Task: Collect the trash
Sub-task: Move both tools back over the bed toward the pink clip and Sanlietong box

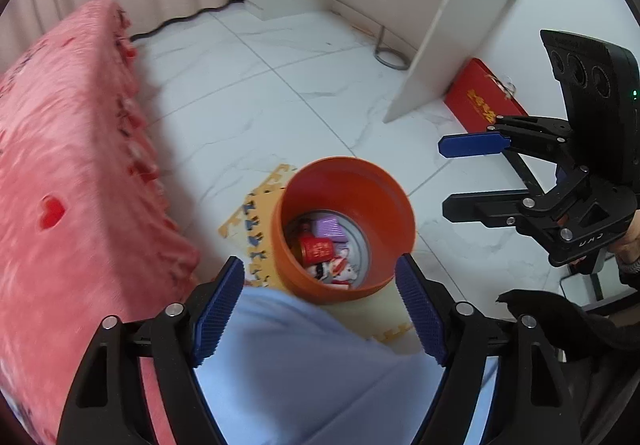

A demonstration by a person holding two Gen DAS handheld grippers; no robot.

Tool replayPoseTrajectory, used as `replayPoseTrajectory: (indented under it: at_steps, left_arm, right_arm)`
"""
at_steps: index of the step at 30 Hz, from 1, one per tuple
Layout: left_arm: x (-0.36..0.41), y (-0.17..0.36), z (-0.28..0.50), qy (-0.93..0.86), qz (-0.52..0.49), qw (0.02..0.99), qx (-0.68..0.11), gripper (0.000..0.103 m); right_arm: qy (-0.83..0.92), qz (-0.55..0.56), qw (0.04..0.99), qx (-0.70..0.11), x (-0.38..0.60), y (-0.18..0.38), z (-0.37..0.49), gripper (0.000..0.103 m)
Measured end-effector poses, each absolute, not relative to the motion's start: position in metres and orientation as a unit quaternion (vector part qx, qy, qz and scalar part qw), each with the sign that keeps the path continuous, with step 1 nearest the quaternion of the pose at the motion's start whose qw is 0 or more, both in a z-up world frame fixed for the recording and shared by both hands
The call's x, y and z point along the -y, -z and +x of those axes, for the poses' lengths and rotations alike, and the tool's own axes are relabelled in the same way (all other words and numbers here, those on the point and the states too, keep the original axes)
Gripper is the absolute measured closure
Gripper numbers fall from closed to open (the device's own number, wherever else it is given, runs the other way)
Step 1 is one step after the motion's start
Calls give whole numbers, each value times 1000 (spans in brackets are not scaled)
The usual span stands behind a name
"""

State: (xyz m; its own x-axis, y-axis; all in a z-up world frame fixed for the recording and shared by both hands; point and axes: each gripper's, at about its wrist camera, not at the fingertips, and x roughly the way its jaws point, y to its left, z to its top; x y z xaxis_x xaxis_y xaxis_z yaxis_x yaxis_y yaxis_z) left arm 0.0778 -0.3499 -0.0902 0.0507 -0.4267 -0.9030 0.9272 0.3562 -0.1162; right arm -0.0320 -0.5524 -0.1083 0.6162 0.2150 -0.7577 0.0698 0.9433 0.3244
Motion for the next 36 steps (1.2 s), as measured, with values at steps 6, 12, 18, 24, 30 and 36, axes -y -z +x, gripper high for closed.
replayPoseTrajectory:
  at_steps: [6, 12, 18, 24, 30, 36]
  left_arm:
    - [302, 74, 83, 464, 234, 712, -471, 16]
    - [249, 65, 85, 415, 205, 746, -479, 14]
    - [194, 60, 83, 370, 169, 773, -487, 14]
    - [136, 56, 82, 316, 131, 800, -493, 14]
    - [76, 55, 80, 269, 90, 822, -493, 9]
    - [11, 56, 87, 216, 61, 838, -498, 9]
  right_arm:
    - [-87, 135, 886, -436, 509, 95, -15, 33]
    - [-134, 111, 885, -432, 462, 83, 8, 32]
    - [-179, 81, 880, -432, 412, 72, 32, 30]
    - [-222, 56, 876, -425, 357, 64, 52, 22]
    - [-271, 27, 861, -429, 297, 62, 73, 22]
    - [-306, 8, 849, -432, 243, 64, 98, 22]
